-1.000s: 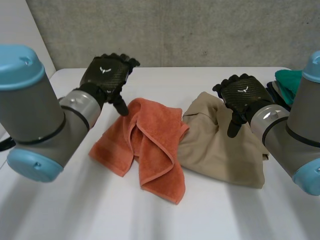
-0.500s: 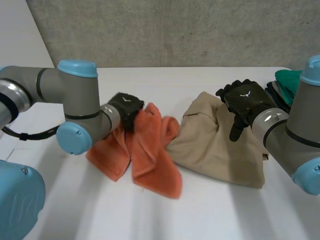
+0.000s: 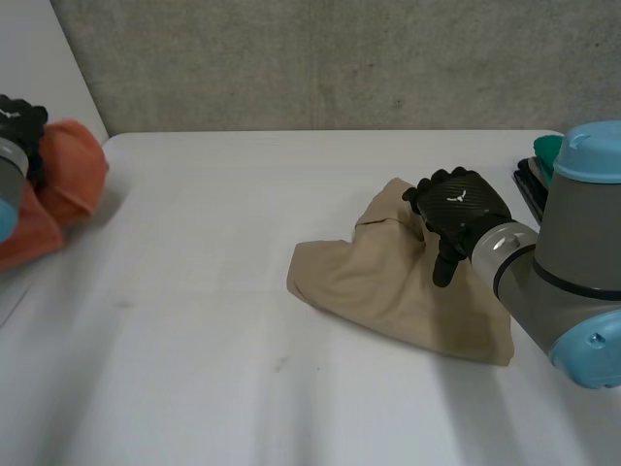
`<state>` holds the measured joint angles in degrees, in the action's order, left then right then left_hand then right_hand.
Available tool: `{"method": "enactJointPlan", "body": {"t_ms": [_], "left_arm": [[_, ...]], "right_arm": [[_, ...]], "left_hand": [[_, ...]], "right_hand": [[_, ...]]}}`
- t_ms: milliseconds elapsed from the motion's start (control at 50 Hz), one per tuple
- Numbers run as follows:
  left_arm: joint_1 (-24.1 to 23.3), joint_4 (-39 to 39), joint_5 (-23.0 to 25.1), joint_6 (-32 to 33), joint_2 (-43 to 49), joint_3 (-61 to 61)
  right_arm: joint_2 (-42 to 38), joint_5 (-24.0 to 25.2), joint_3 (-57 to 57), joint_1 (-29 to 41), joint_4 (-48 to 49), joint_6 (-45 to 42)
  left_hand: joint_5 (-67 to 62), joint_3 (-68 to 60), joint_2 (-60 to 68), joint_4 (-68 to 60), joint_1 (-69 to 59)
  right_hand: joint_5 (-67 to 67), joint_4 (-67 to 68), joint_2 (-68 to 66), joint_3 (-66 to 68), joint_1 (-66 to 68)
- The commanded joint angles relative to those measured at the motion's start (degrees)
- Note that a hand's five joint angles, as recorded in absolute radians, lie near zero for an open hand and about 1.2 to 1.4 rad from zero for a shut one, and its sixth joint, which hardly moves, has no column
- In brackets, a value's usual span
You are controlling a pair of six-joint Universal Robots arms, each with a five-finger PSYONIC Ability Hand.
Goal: Fold the laundry.
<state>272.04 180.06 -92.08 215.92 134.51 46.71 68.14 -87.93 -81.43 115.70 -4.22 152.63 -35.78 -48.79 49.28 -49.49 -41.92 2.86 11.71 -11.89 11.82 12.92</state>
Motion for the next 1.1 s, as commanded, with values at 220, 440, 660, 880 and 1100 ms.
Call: {"method": "enactJointPlan", "body": {"t_ms": [220,440,660,880,1100], "left_arm": [[-17.41,-8.76,8.05,-12.18,-12.25,13.93],[-38.23,-13.77,9.04,-27.90,-5.51,12.46],[-46.51,-14.04,-4.76,-30.04,7.77,-0.91],[-46.16,-15.97,-5.31,-24.49,3.93,-0.57],[-44.84,-12.55,-3.45,-28.10,-22.09,15.86]], "right_arm": [[6.31,3.02,2.33,-3.64,-8.25,-4.35],[-0.79,8.90,8.04,-9.53,-11.35,-20.95],[-12.76,14.37,14.11,-11.29,-5.80,-28.62],[-10.84,12.26,12.53,-12.08,-1.68,-3.41],[-1.43,21.12,17.35,-13.22,5.00,9.35]], "left_hand": [[35.78,38.79,-39.28,39.49,31.92],[35.78,38.79,-39.28,39.49,31.92],[35.78,38.79,-39.28,39.49,31.92],[-34.22,-31.21,30.72,-30.51,-38.08],[-34.22,-31.21,30.72,-30.51,-38.08]], "right_hand": [[-2.86,-1.71,1.89,-1.82,-2.92],[-2.86,-1.71,1.89,-1.82,-2.92],[-2.86,-1.71,1.89,-1.82,-2.92],[67.14,68.29,-68.11,68.18,67.08],[67.14,68.29,-68.11,68.18,67.08]]}}
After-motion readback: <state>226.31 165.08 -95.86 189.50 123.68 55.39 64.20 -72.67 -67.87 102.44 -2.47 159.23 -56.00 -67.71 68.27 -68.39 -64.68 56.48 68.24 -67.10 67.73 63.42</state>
